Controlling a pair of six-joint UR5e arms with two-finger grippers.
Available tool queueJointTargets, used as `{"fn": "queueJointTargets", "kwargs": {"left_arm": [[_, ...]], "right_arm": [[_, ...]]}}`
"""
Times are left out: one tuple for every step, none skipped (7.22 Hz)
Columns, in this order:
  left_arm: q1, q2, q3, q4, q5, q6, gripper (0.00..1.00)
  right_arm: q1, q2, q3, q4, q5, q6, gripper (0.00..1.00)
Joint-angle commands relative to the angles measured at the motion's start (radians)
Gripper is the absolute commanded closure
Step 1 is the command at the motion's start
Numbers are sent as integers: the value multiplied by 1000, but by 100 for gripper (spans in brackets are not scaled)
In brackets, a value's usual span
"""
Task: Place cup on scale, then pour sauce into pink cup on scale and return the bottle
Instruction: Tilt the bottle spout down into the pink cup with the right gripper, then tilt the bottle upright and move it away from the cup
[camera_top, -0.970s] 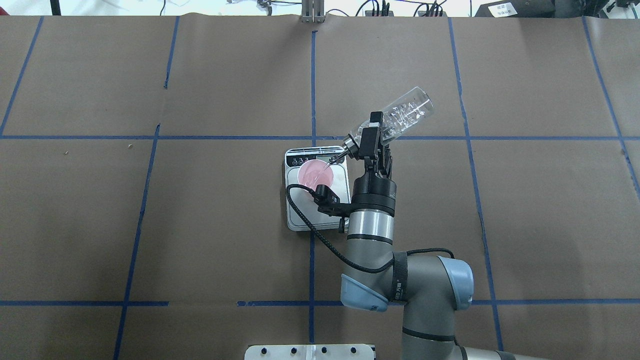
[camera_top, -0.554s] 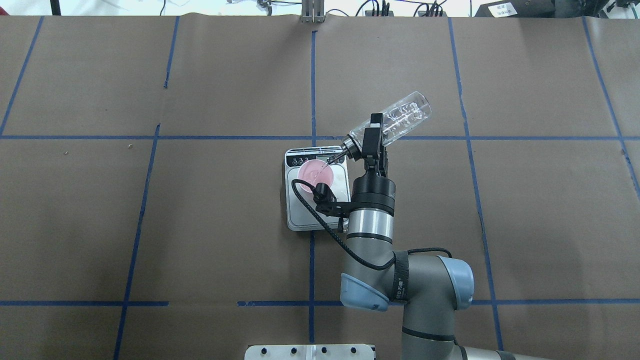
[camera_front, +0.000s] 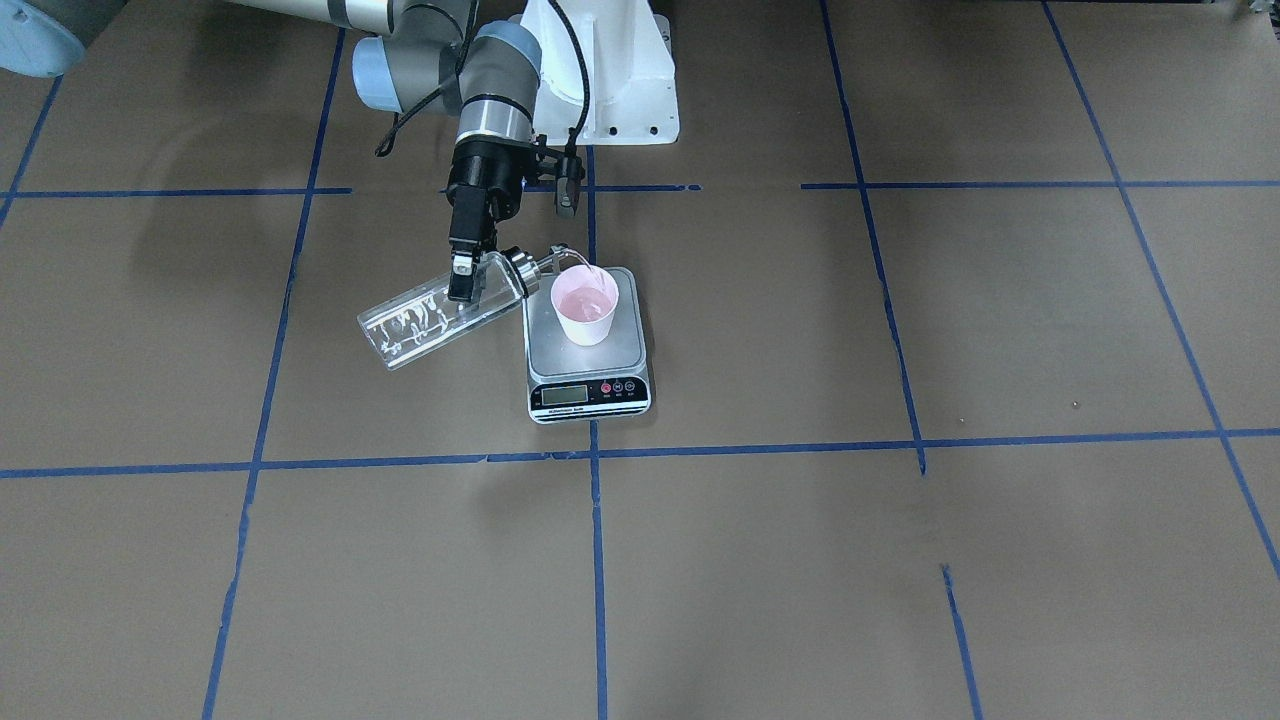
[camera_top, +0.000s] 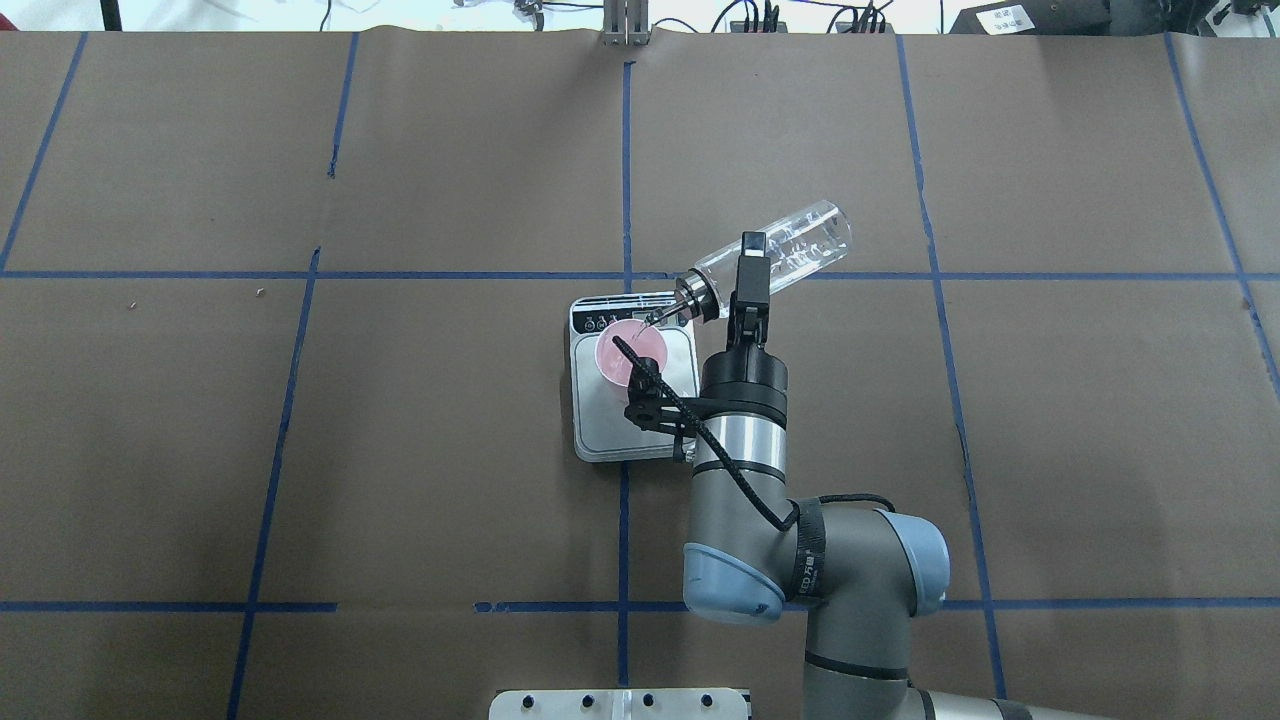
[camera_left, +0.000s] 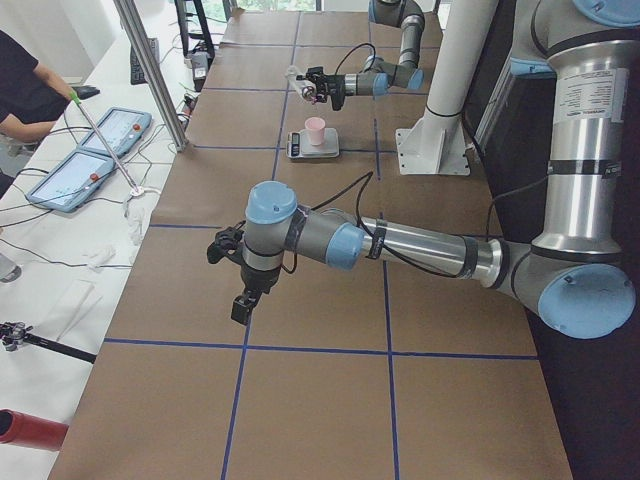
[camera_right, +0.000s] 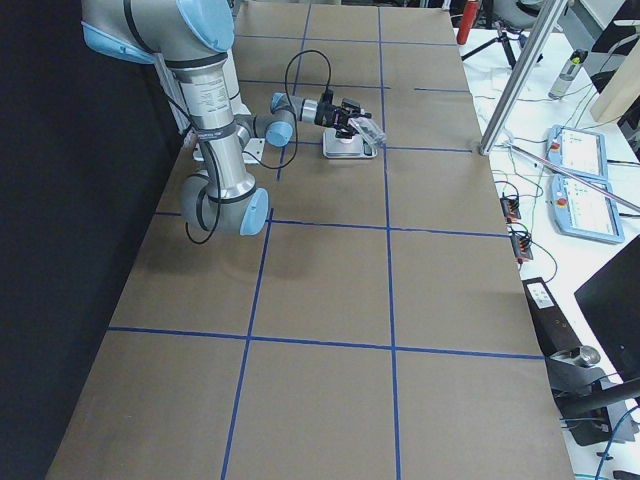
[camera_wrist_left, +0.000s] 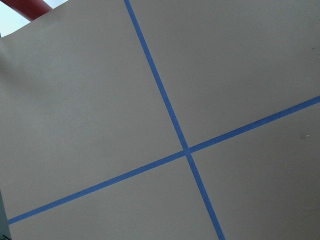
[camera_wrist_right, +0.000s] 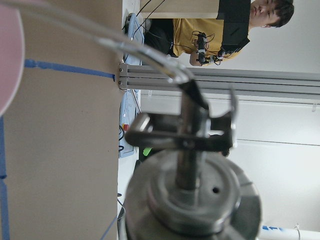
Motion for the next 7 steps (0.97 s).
{"fn": "queueJointTargets", "kwargs": {"left_arm": [[-1, 0, -4, 3, 0, 0, 0], [-1, 2, -6, 3, 0, 0, 0], [-1, 2, -6, 3, 0, 0, 0], [-1, 2, -6, 1, 0, 0, 0], [-2, 2, -7, 3, 0, -2, 0], [-2, 2, -12, 3, 0, -2, 0], [-2, 2, -17, 3, 0, -2, 0]], "right_arm": [[-1, 0, 0, 4, 34, 113, 100], [-1, 0, 1, 6, 52, 179, 100], [-3, 0, 1, 10, 72, 258, 100], [-4, 2, 3, 54, 98, 382, 100], [2, 2, 12, 129, 127, 418, 100], [5, -3, 17, 210, 134, 449, 100], [7, -5, 18, 222, 138, 531, 100]]}}
